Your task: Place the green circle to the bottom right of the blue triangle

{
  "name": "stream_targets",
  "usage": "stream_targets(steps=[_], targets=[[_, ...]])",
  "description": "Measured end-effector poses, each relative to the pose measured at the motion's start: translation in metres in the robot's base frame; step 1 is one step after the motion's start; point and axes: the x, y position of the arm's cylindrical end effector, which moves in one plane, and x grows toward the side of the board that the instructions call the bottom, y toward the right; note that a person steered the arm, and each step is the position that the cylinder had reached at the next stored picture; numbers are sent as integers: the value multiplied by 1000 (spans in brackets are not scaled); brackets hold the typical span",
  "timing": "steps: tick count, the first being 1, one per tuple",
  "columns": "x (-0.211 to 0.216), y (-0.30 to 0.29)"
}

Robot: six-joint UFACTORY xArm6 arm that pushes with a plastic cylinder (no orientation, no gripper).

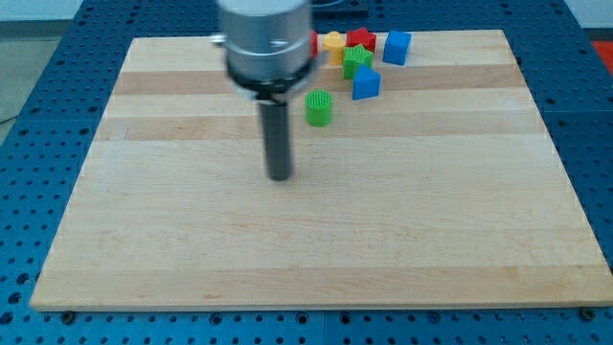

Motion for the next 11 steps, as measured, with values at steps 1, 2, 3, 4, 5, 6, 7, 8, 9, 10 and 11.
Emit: stream_targets(steps=[1,2,3,4,5,6,7,8,9,10,11], targets=[[-28,-93],[-78,-118],[-135,-105],[-154,-68],[-154,-68],[-154,-68],[-147,-40],[-120,25],[-85,98],[-45,162],[-33,150]])
